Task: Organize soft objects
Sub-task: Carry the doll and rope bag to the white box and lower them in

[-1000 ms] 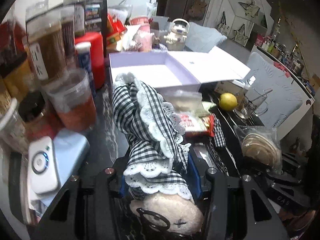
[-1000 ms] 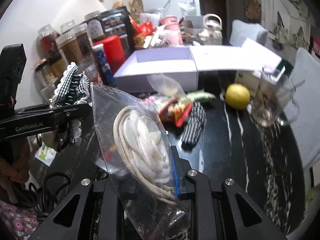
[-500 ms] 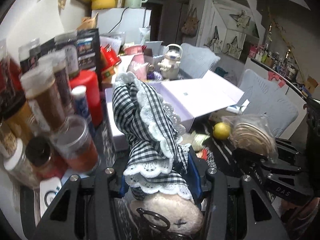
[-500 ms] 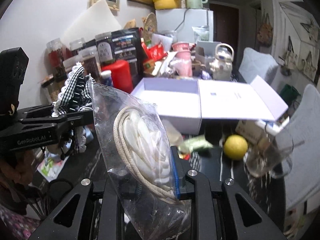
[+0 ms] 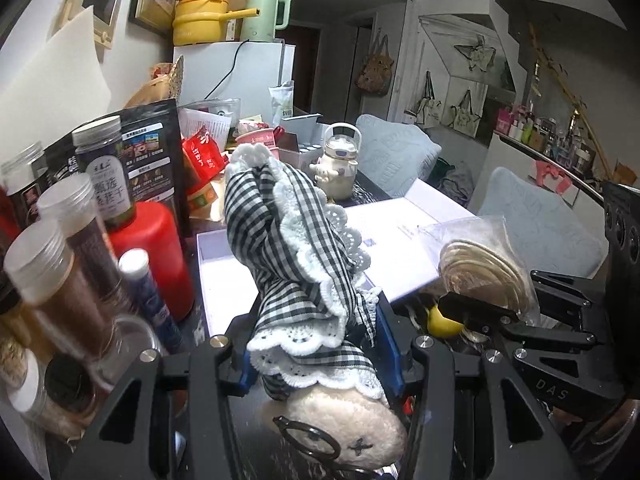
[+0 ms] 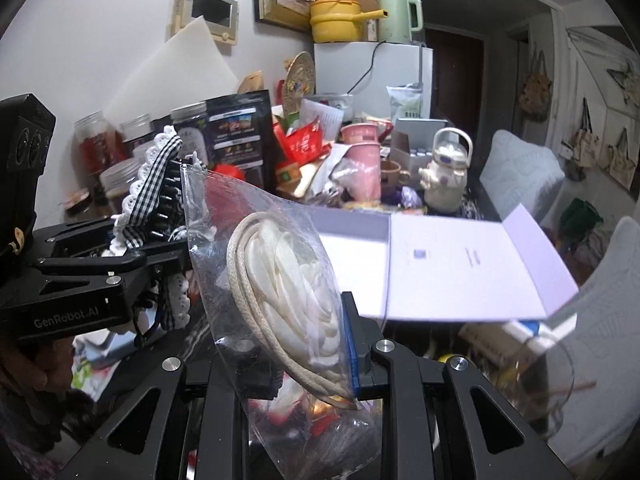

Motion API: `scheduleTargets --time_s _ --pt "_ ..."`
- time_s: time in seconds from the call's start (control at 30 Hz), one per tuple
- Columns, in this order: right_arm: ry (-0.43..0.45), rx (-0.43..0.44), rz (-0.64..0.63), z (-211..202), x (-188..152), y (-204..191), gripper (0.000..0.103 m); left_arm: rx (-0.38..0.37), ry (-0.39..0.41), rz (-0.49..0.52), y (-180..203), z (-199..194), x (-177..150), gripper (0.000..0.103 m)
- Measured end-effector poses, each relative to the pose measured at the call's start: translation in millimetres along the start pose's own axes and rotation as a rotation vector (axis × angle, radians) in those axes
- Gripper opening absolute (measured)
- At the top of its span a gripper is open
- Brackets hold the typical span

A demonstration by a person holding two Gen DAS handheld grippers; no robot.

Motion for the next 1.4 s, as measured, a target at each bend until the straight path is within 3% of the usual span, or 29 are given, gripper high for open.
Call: scheduleTargets --time_s 0.73,1.27,1.4 --pt "0.016 0.012 0.027 109.3 79.8 39.3 0.023 0.171 0.048 -0.056 -39.3 108.5 59.8 0.048" --pt "-0.067 -0.007 0.066 191.0 97.3 58.0 0.024 0.239 -0.093 -0.131 -87.5 182.2 54.1 0.048" --pt "-0.097 -0.008 0.087 204.5 95.6 60.7 0.025 0.375 -0.149 -0.071 -85.4 197.3 51.2 0.05"
Point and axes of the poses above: each gripper's, at about its wrist camera, not at the fingertips, and z roughly the way its jaws point, y to its right, x to its top, the point moved 1 cm from there along z, roughly the way its jaws point, and after that the axes turned 3 degrees about z, right-handed, at the moved point
